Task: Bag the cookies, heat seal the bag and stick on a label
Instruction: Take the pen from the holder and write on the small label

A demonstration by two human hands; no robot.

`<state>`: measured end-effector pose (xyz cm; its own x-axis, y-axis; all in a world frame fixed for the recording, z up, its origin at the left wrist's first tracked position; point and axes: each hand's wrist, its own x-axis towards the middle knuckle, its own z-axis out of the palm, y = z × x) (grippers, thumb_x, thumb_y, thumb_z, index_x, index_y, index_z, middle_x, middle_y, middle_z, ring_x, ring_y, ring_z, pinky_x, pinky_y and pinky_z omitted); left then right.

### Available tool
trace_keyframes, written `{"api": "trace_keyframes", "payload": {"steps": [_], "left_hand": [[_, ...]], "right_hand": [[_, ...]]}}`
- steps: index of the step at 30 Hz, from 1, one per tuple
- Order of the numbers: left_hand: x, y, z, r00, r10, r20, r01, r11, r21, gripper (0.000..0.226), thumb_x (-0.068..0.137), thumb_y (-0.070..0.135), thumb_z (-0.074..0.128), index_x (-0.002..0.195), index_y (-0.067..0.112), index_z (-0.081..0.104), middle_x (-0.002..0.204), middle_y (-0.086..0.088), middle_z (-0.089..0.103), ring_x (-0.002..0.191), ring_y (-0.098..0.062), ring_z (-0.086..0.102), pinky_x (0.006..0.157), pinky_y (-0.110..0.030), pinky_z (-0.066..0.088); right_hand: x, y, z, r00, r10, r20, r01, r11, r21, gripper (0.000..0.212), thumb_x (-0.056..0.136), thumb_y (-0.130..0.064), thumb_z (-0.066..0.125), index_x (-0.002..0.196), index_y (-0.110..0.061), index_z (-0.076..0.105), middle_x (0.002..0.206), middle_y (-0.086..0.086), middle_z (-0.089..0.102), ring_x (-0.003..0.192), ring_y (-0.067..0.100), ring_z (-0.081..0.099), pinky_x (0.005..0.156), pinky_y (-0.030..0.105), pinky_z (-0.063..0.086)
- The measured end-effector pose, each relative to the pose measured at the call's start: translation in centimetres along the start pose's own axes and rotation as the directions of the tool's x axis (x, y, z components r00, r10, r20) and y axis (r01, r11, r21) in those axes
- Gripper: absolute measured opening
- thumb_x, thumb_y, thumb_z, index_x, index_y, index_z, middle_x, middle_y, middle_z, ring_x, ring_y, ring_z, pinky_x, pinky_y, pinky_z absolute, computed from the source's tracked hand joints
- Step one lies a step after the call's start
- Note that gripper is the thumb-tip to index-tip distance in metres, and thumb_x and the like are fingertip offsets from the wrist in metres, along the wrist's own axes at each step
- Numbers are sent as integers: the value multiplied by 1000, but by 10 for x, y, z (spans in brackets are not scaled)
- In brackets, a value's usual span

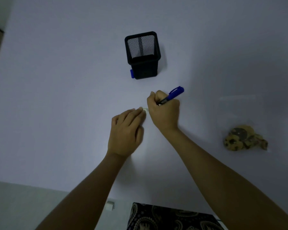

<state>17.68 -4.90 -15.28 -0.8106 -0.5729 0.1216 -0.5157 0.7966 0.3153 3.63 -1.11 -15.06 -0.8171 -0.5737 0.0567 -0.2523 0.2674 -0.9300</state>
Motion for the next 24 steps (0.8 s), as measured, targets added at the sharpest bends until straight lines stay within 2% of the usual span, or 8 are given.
{"api": "trace_keyframes", "payload": {"steps": [4, 7, 10, 16, 18, 24], "left_hand": [[6, 5, 3, 1000, 5, 10, -5, 1000, -10, 39, 88, 19, 49, 124, 12, 63, 126, -4, 65, 119, -22, 55, 96, -35, 37], [5, 5, 2, 1000, 9, 10, -9, 1000, -5, 39, 87, 18, 51, 124, 13, 63, 127, -3, 65, 119, -21, 54, 95, -34, 36], [-3, -5, -1, 1000, -22, -3, 22, 1000, 19, 39, 86, 16, 53, 124, 13, 62, 127, -3, 65, 119, -20, 55, 95, -35, 37], [1, 0, 0, 1000, -6, 12, 6, 1000, 2, 39, 87, 19, 50, 124, 12, 62, 127, -4, 65, 118, -21, 56, 95, -34, 37], [1, -1, 0, 1000, -4, 1, 4, 1000, 4, 39, 87, 18, 51, 123, 12, 63, 126, -4, 65, 118, -21, 56, 95, -35, 37], [1, 0, 3, 1000, 8, -24, -8, 1000, -1, 38, 85, 16, 54, 122, 11, 63, 126, -4, 65, 117, -21, 56, 92, -38, 41]], "right_hand": [[4, 4, -6, 1000, -8, 7, 8, 1000, 3, 37, 89, -16, 61, 58, -5, 44, 45, -1, 43, 40, 9, 42, 42, 15, 35], [5, 0, -8, 1000, -16, 19, 16, 1000, 24, 30, 88, -19, 64, 64, -10, 49, 49, -8, 47, 44, 9, 47, 43, 16, 41], [-1, -5, 3, 998, -19, 64, 14, 998, 69, 29, 87, -21, 67, 66, -11, 50, 51, -9, 49, 48, 11, 51, 46, 14, 43], [1, 0, 0, 999, -51, 3, 51, 998, 41, 33, 85, -18, 70, 61, -14, 46, 49, -16, 43, 45, 6, 49, 51, 9, 41], [1, 1, 0, 999, -33, -18, 34, 998, 47, 33, 86, -16, 68, 62, -12, 46, 49, -14, 43, 45, 9, 47, 49, 10, 40], [2, 1, -1, 999, 14, -47, -12, 999, 45, 29, 86, -6, 62, 63, -3, 45, 51, 8, 45, 47, 11, 44, 45, 11, 37]]}}
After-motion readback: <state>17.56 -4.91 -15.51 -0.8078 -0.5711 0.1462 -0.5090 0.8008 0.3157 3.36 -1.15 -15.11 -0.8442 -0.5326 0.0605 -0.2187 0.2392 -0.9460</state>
